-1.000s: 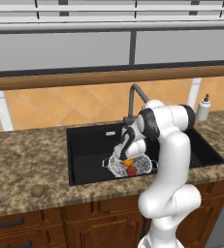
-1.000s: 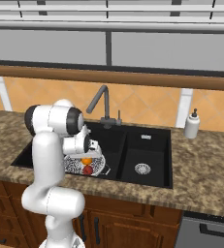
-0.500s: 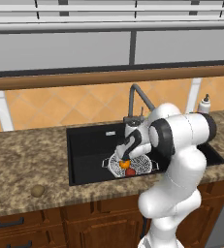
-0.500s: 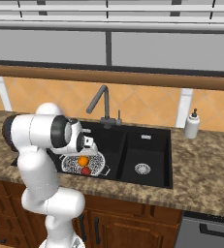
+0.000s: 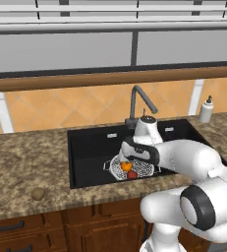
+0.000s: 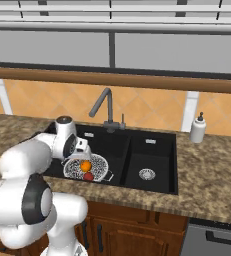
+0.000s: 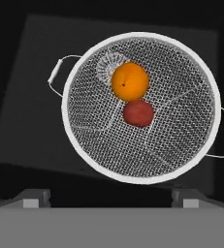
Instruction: Put the colander in the sink, put the kiwi, orange, apple in the colander, and turn on the sink faucet and pour water over the colander.
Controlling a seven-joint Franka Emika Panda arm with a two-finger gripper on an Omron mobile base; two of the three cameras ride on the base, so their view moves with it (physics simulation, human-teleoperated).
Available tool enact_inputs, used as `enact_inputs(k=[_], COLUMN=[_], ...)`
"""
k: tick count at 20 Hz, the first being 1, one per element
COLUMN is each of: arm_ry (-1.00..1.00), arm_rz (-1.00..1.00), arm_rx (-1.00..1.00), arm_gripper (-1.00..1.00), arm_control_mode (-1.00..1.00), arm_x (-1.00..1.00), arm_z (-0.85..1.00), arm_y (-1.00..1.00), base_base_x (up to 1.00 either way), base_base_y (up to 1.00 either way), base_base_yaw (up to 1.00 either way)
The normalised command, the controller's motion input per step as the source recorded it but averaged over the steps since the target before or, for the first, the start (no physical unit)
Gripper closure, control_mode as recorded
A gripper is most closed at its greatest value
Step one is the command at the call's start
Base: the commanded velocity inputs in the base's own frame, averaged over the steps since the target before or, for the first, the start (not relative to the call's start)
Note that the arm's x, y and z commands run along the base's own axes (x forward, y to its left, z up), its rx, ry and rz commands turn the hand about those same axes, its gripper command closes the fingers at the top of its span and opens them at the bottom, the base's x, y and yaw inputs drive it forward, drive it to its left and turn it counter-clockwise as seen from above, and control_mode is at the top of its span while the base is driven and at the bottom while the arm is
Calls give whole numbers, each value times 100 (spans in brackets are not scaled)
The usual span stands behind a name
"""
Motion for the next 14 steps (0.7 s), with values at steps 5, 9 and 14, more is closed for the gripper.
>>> enact_inputs(k=[5,9,14], arm_ry=[0,0,0], arm_rz=[0,-1,0], arm_rx=[4,0,8], arm_gripper=[-100,-100,-100], arm_control_mode=[-100,-100,-100], arm_x=[-77,-70,-54], arm_z=[68,61,63], arm_y=[41,48,45], base_base_x=[0,0,0], base_base_y=[0,0,0], base_base_yaw=[0,0,0])
